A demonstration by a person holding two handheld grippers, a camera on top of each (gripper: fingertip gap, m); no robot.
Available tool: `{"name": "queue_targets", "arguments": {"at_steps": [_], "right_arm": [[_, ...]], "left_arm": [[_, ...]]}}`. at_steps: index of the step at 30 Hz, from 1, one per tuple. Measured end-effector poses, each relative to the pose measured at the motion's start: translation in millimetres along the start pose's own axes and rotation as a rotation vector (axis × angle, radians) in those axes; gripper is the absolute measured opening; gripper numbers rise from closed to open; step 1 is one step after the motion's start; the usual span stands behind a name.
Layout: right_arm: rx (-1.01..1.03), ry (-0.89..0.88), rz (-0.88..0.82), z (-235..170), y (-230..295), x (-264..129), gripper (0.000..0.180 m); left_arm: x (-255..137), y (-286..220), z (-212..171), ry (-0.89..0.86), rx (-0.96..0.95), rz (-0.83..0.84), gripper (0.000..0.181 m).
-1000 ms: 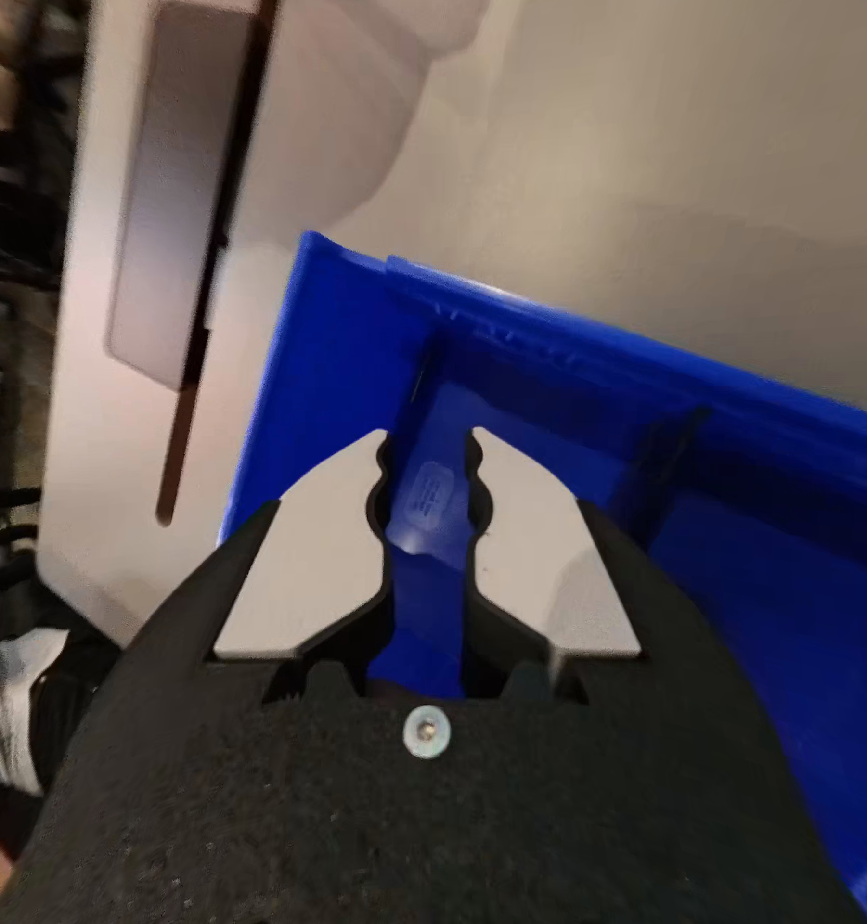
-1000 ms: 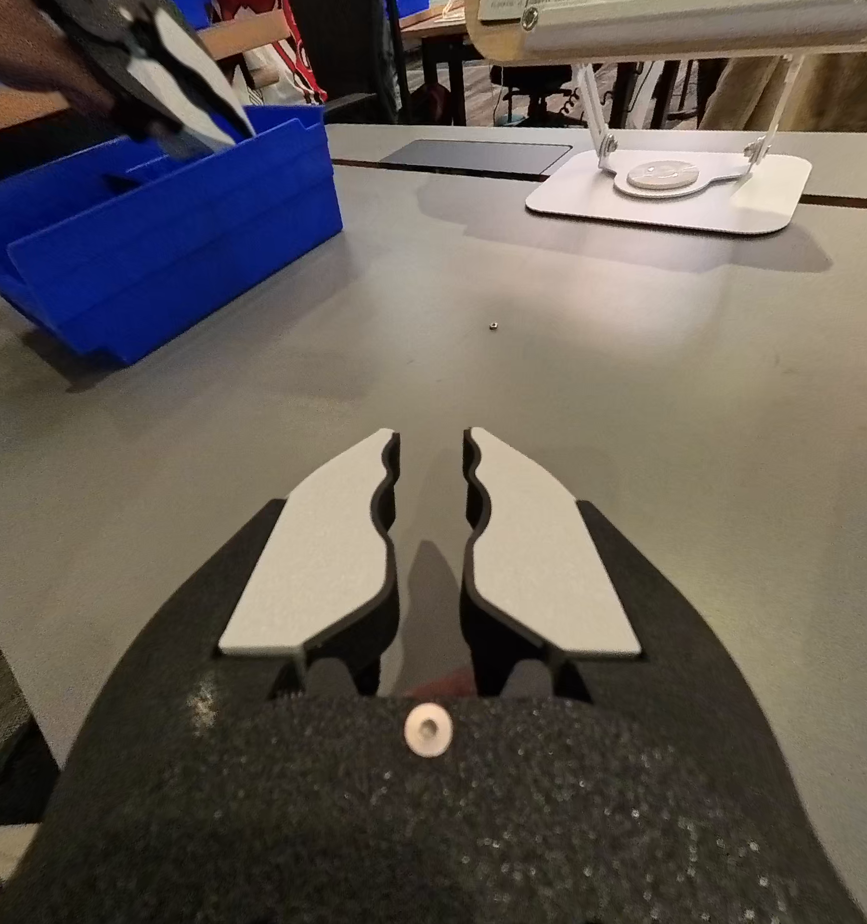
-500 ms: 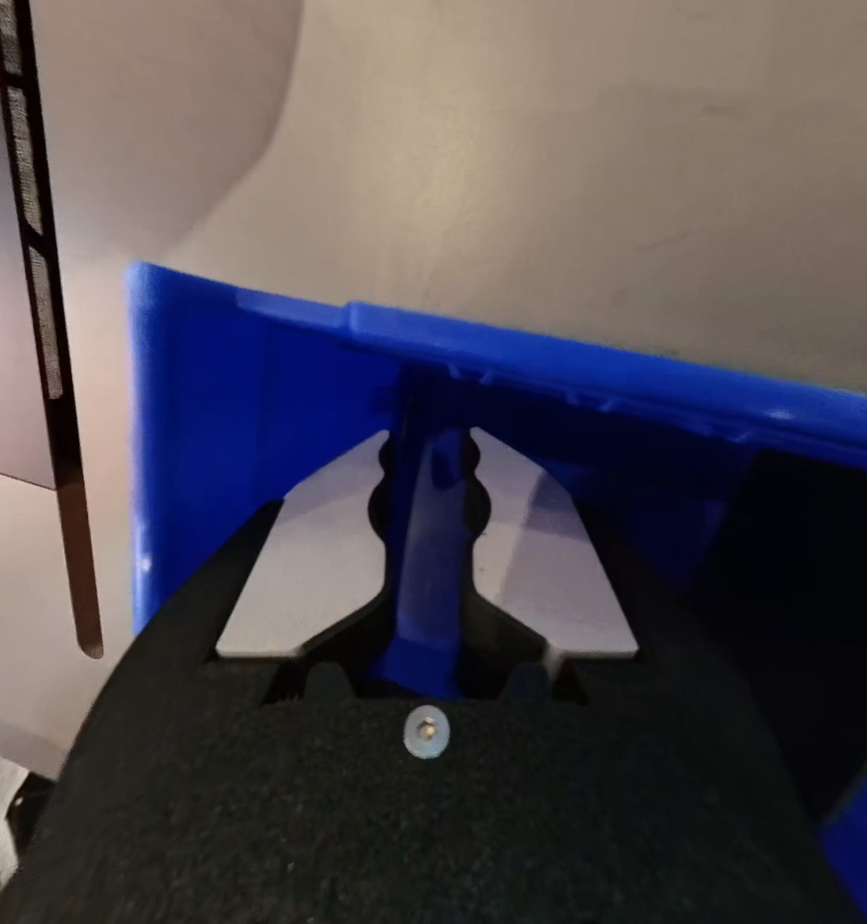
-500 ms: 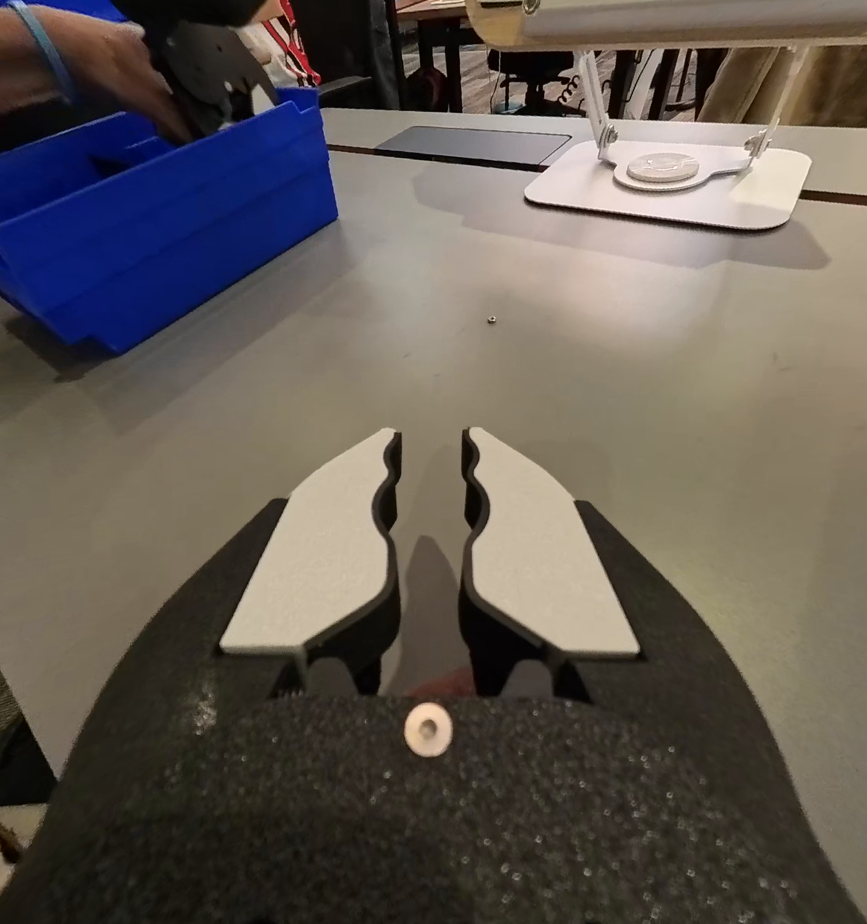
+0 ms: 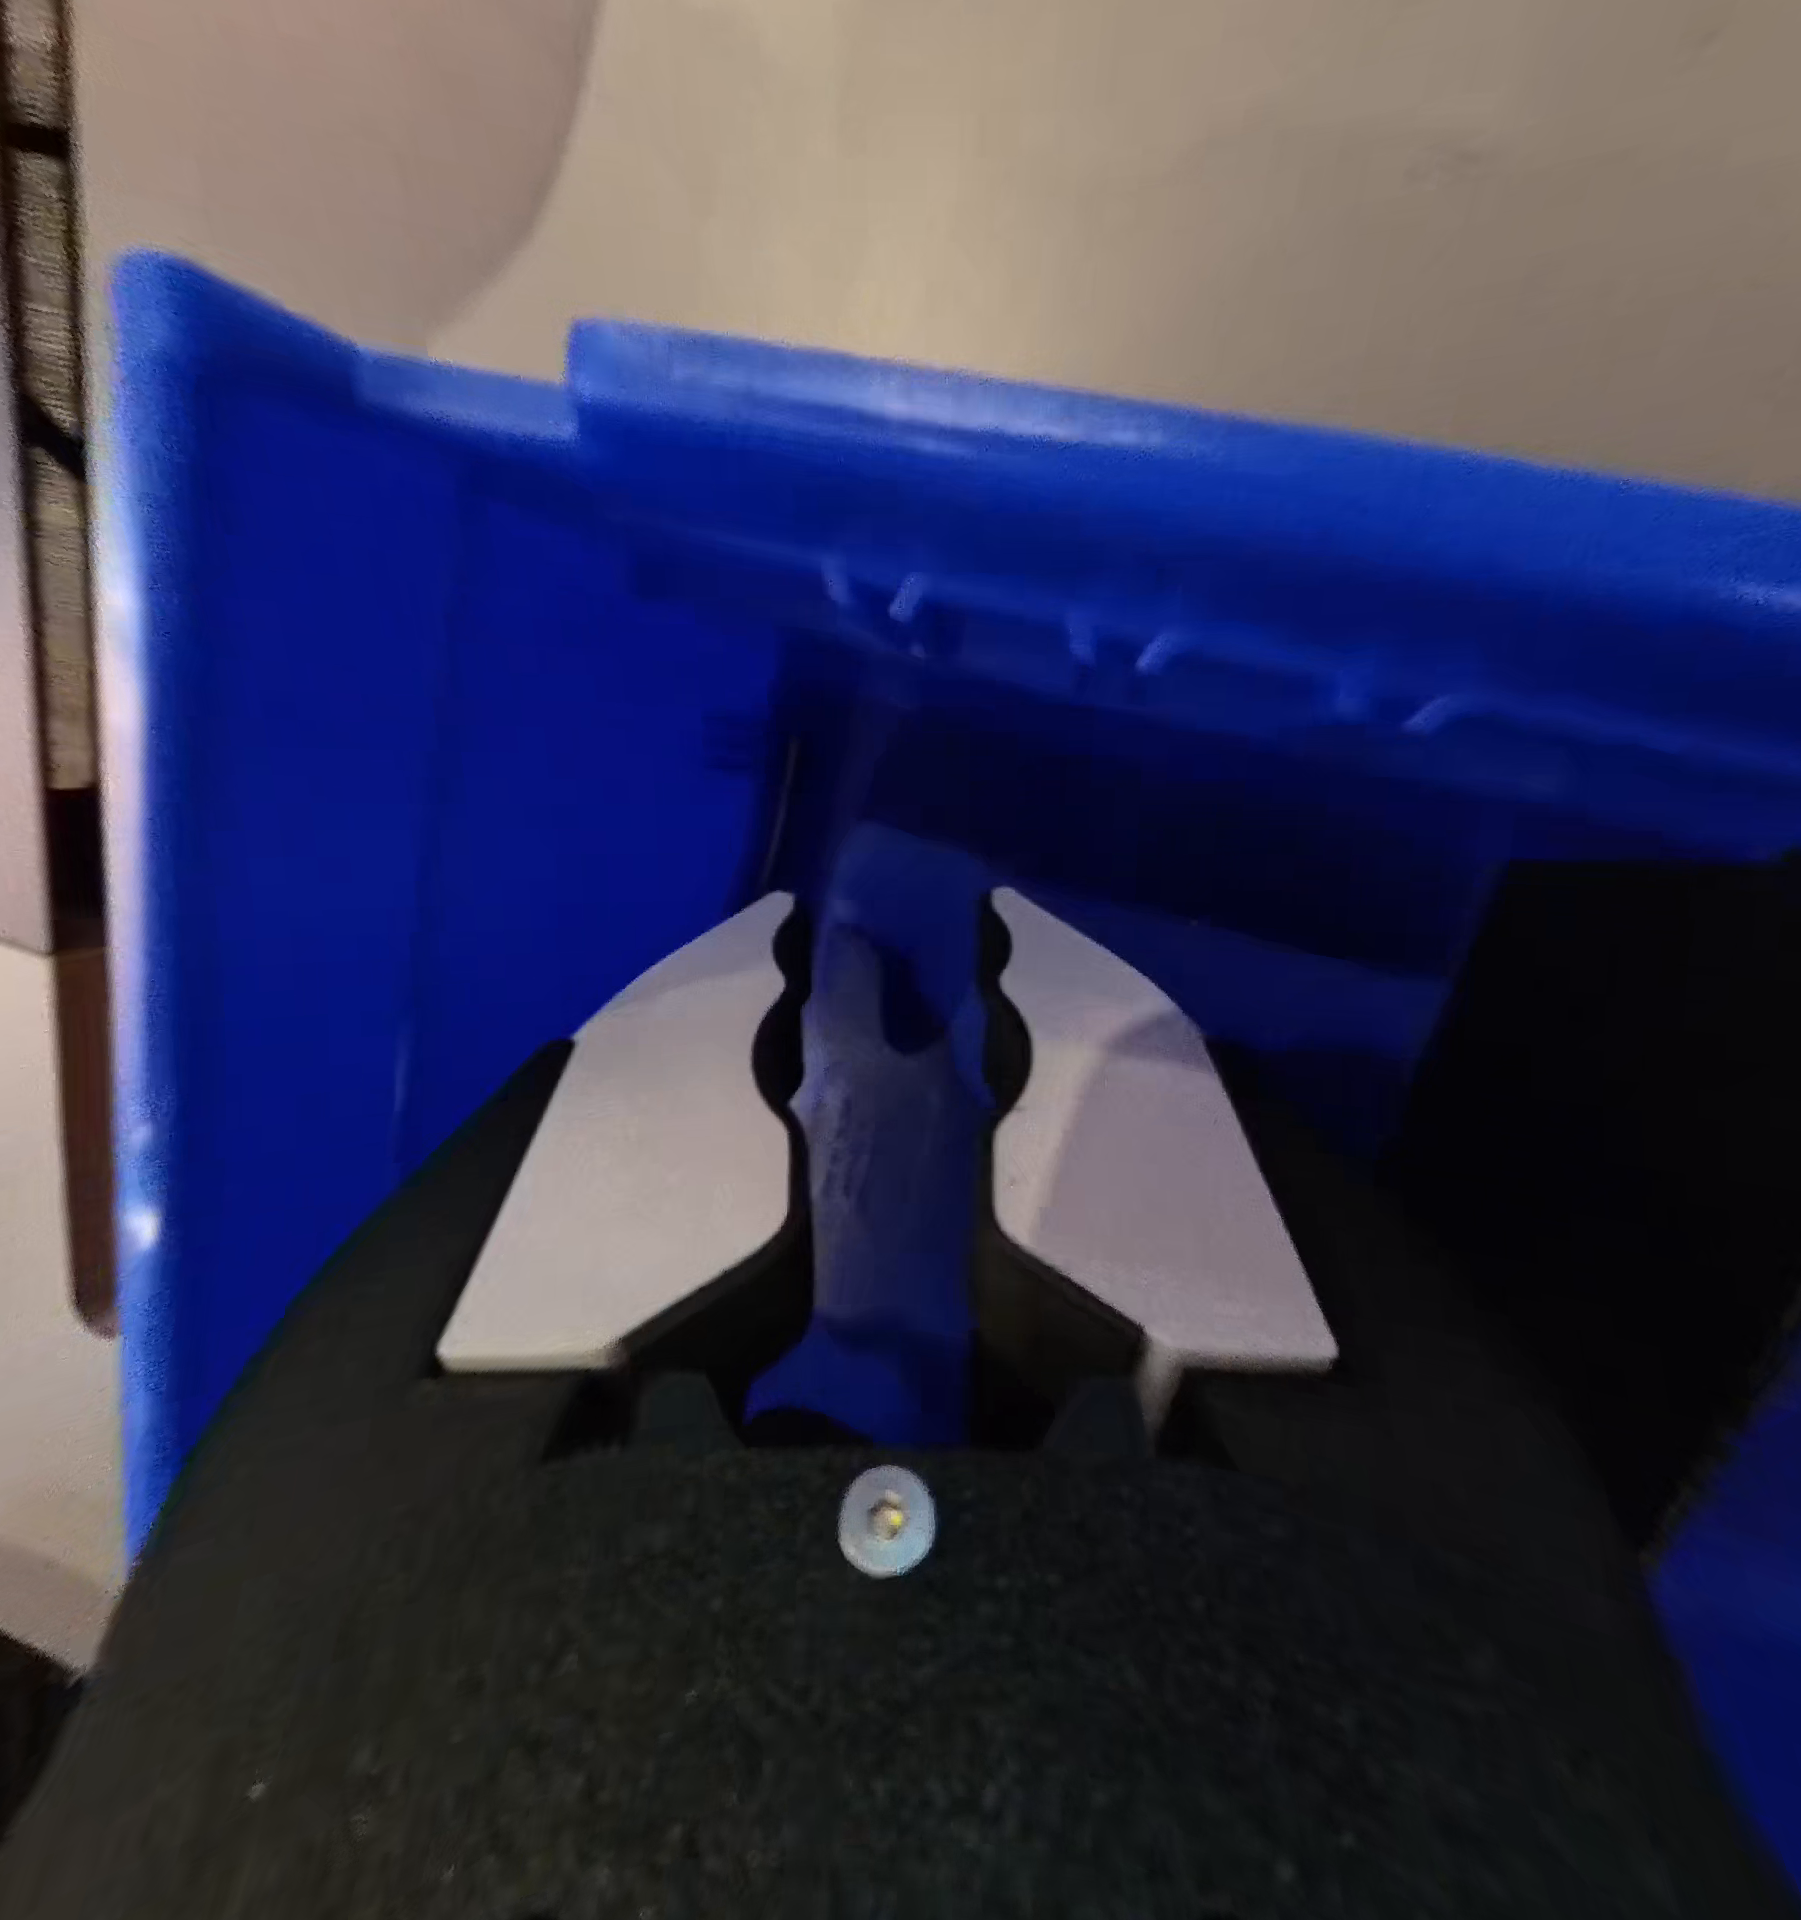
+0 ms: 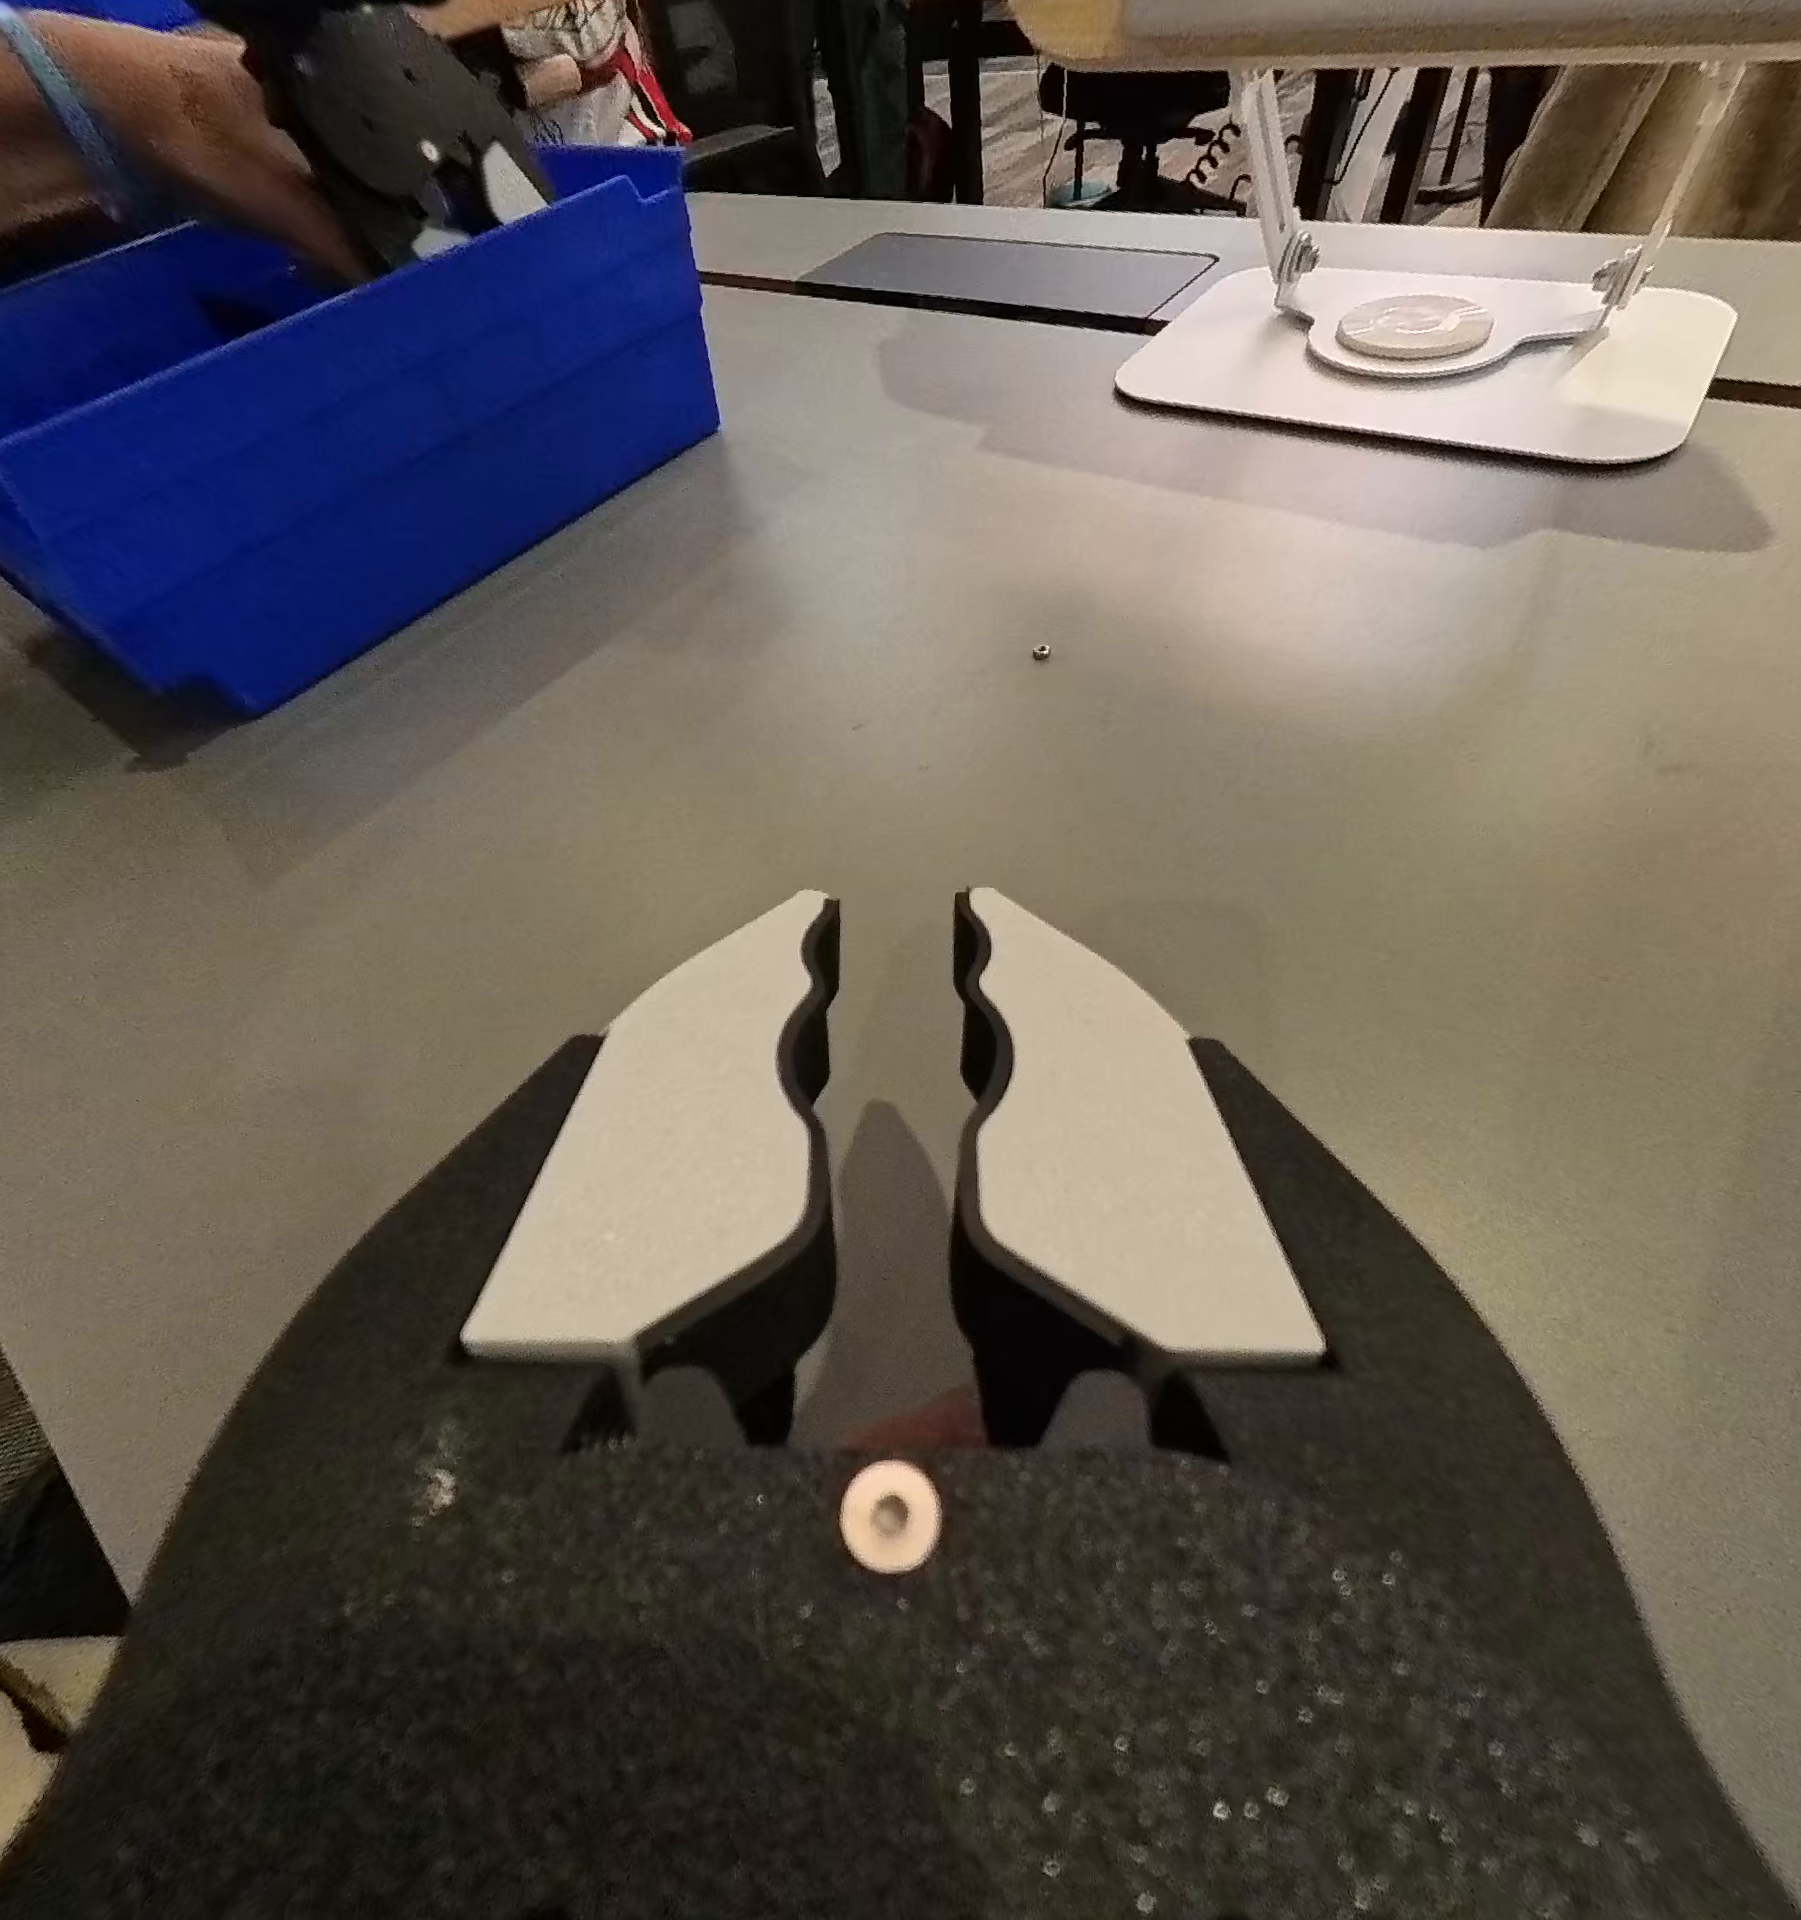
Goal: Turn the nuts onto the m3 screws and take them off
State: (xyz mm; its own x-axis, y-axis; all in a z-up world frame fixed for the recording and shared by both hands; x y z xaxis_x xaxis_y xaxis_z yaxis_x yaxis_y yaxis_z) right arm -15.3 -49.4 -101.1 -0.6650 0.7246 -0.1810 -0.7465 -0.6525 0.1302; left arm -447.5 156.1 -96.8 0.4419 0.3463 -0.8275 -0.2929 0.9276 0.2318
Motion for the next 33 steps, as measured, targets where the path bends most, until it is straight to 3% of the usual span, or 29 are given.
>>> {"name": "queue_targets", "arguments": {"at_steps": [8, 17, 24, 26, 27, 33], "right_arm": [[-0.002, 0.004, 0.006, 0, 0, 0, 0.020], [-0.025, -0.008, 0.012, 0, 5, -2, 0.020], [-0.024, 0.012, 0.024, -1, 5, 0, 0.020], [-0.021, 0.014, 0.026, -1, 5, 0, 0.019], [-0.020, 0.013, 0.026, -1, 4, 0, 0.019], [-0.009, 0.017, 0.030, -1, 4, 0, 0.019]], "left_arm": [[-7, 9, -2, -0.165, -0.010, 0.137, 0.021], [17, 7, -2, -0.114, -0.067, 0.041, 0.030], [11, 1, -12, -0.114, -0.162, -0.050, 0.018], [7, 0, -15, -0.096, -0.176, -0.065, 0.023], [5, 0, -16, -0.086, -0.176, -0.062, 0.035], [-6, 8, -8, -0.128, -0.192, 0.120, 0.039]]}}
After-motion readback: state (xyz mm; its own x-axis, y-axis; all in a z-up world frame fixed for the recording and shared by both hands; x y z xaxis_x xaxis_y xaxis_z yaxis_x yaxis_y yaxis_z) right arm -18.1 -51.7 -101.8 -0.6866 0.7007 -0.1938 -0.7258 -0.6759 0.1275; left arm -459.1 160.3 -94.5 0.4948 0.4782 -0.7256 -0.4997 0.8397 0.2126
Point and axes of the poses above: each gripper's, where its closed fingertips meet, x out along the fingers, z out of its top, y = z × x across the jaws, the point moved 9 cm from there along -x, back along the fingers, and after that the axes turned 11 degrees about -y, right-handed, at the moved point
